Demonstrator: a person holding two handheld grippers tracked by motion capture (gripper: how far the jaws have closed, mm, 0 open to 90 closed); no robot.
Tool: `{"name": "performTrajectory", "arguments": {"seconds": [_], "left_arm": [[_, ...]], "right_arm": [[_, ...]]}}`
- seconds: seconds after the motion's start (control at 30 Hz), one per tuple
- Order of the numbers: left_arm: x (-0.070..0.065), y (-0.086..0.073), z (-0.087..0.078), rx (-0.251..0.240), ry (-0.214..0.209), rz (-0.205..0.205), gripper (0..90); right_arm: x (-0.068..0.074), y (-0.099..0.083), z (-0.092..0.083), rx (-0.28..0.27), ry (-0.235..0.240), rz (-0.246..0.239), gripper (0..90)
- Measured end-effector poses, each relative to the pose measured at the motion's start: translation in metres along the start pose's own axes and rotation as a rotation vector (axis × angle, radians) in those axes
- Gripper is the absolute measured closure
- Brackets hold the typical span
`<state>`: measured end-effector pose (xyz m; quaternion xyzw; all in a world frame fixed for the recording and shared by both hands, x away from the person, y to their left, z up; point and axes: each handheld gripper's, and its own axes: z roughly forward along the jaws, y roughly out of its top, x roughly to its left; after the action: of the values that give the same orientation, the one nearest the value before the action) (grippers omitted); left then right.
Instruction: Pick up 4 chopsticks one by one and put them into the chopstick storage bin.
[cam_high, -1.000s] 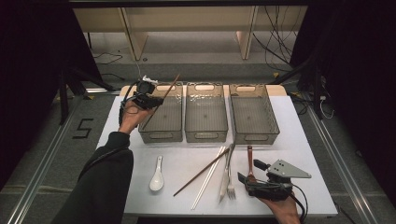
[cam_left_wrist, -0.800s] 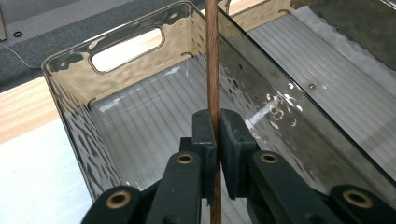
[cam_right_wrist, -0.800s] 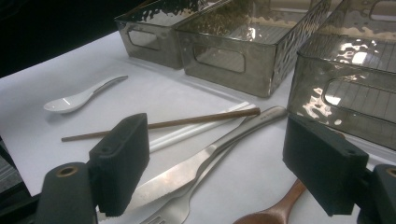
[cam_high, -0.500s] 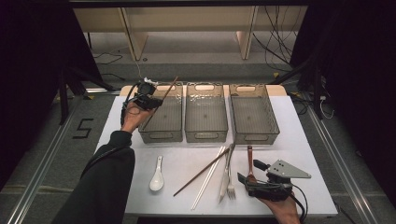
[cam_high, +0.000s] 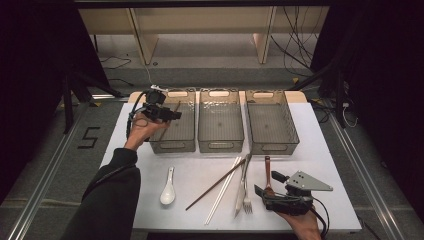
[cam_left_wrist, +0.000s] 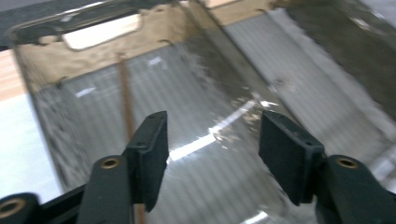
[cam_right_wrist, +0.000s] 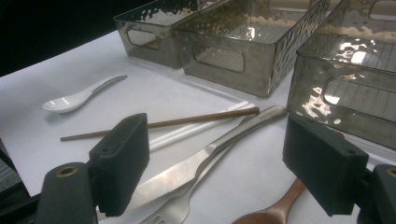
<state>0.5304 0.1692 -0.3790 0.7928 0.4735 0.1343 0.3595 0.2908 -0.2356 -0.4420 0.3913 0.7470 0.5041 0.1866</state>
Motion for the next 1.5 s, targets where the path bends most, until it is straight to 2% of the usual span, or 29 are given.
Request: {"name": "performTrajectory", "arguments": {"seconds": [0.17, 0.37, 0.53, 0.57, 0.67, 0.73, 1.13, 1.4, 1.5], "left_arm": [[-0.024, -0.010, -0.014, -0.001, -0.054, 0.011, 32.5], [-0.046, -0.027, -0.023, -0.002, -0.102, 0.025, 26.3], [-0.058, -0.041, -0.024, -0.004, -0.125, 0.029, 23.6], [-0.061, -0.042, -0.023, 0.013, -0.125, 0.040, 23.2], [-0.071, -0.048, -0.023, 0.014, -0.132, 0.053, 22.2], [-0.078, -0.051, -0.021, 0.039, -0.136, 0.078, 21.6], [-0.105, -0.070, -0.013, 0.134, -0.161, 0.134, 19.6], [-0.132, -0.092, 0.006, 0.241, -0.180, 0.186, 20.0], [-0.139, -0.097, 0.011, 0.271, -0.185, 0.192, 21.4]], "right_arm": [[0.000, 0.000, 0.000, 0.001, -0.002, 0.002, 23.5], [0.000, 0.000, 0.000, 0.002, -0.003, 0.001, 23.5], [0.000, 0.000, 0.000, 0.004, -0.003, 0.001, 23.5], [0.000, 0.000, 0.000, 0.005, -0.003, 0.001, 23.5], [0.000, 0.000, 0.000, 0.004, -0.004, -0.003, 23.5], [0.001, 0.001, -0.001, 0.001, -0.004, -0.002, 23.5], [0.000, 0.002, -0.003, -0.006, -0.006, -0.008, 23.5], [0.002, 0.002, -0.002, -0.003, -0.006, -0.011, 23.5], [0.002, 0.001, -0.002, -0.002, -0.007, -0.015, 23.5]]}}
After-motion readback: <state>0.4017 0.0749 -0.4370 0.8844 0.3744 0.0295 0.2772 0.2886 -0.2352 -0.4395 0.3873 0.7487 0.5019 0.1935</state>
